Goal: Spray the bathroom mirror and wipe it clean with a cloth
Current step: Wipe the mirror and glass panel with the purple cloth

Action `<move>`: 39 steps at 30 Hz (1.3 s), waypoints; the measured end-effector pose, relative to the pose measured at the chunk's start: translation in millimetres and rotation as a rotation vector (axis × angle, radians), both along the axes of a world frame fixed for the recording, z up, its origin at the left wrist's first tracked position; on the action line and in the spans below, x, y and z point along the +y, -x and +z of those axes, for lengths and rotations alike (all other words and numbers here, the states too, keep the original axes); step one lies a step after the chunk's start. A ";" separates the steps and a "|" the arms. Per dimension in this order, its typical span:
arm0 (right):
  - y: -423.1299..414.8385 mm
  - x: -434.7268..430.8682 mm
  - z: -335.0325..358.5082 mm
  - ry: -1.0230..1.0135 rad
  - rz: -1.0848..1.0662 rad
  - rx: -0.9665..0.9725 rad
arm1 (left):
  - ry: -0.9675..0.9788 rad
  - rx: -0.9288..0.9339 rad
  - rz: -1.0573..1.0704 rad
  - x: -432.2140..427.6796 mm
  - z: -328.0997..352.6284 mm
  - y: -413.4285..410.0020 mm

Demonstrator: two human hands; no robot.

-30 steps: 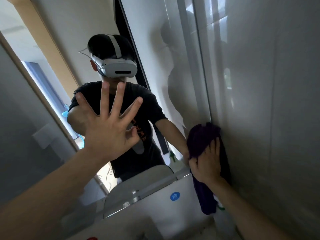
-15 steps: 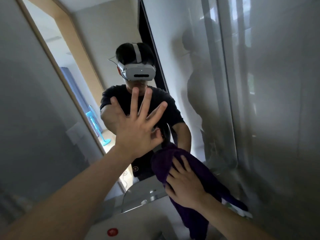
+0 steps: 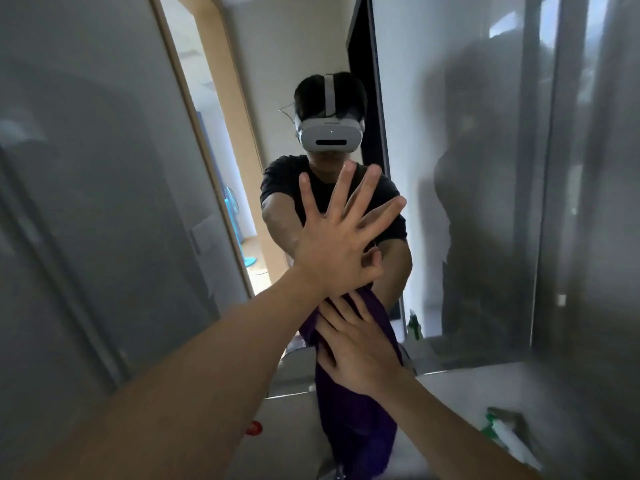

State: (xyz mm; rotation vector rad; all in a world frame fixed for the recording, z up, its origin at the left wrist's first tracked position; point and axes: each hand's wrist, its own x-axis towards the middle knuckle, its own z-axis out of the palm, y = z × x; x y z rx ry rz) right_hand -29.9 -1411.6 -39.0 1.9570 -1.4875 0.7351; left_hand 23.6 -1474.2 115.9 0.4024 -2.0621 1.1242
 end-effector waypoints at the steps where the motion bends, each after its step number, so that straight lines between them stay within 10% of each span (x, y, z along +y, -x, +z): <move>1: 5.6 3.1 -3.6 -0.011 0.006 0.010 | 0.003 0.008 -0.005 -1.5 -0.5 0.7; 14: 116.9 64.9 -7.1 -0.025 -0.254 0.266 | -0.075 -0.036 0.017 15.9 10.3 -22.1; 28: 30.7 1.8 150.8 0.276 -0.373 -0.129 | -0.122 0.306 0.315 -60.3 99.9 -161.8; 39: -21.2 -33.8 87.8 0.104 -0.023 0.548 | 0.026 0.405 0.226 -87.2 86.1 -149.6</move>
